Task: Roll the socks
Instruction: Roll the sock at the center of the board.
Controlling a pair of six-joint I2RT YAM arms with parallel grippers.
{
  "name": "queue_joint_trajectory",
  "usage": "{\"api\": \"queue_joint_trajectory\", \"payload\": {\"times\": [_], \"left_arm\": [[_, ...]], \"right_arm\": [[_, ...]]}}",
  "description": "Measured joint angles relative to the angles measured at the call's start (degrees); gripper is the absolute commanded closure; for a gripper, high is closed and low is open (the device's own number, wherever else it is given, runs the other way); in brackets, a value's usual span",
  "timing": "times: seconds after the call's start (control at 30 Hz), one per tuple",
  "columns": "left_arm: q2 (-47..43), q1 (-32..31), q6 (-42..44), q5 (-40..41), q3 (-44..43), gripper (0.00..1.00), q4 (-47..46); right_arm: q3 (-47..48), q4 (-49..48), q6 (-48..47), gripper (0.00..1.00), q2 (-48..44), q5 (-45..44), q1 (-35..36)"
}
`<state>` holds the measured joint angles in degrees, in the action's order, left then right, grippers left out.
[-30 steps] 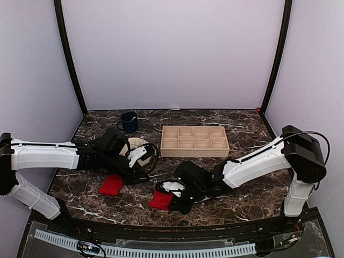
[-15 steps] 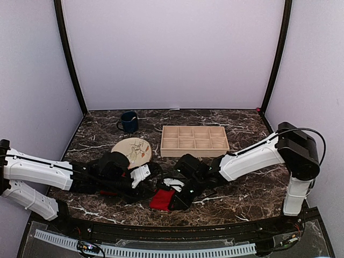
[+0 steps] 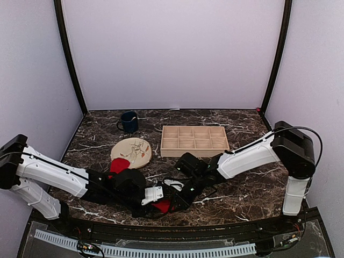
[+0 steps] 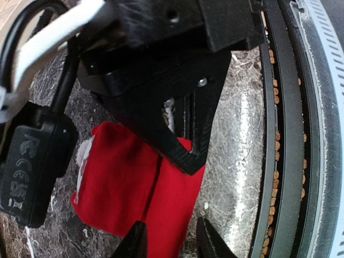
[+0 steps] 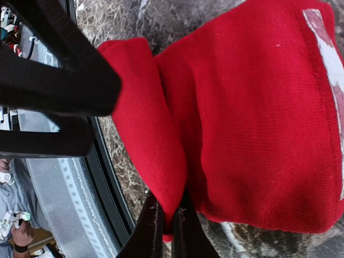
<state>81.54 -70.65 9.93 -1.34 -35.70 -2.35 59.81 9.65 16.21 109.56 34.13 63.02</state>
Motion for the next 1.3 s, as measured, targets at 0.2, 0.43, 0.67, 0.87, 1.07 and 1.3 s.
{"api": "queue_joint_trajectory", "payload": {"times": [0.2,0.43,0.67,0.87,1.07,1.3], "left_arm": [[3.32,-1.6,2.95,2.8,-2.32,0.67,1.27],[5.79,-2.51,5.07,4.2,-3.58,0.67,3.21],[5.99,-2.89,5.77,5.44,-3.74,0.68,4.22],[7.02,-2.91,5.92,5.44,-5.33,0.68,6.56],[9.79,-2.93,5.95,5.44,-7.69,0.75,8.87],[10.45,-3.04,6.08,4.92,-8.48,0.88,9.79]], "right_arm": [[0.85,1.11,0.24,0.98,0.5,1.88,-0.04],[1.25,1.53,0.26,0.98,1.03,2.99,-0.33],[1.25,2.03,0.26,0.98,1.25,4.2,-0.79],[1.27,2.47,0.26,0.98,1.51,5.22,-1.22],[1.27,3.02,0.22,0.98,1.62,5.75,-1.64],[1.27,3.26,0.22,0.95,1.66,6.19,-1.99]]}}
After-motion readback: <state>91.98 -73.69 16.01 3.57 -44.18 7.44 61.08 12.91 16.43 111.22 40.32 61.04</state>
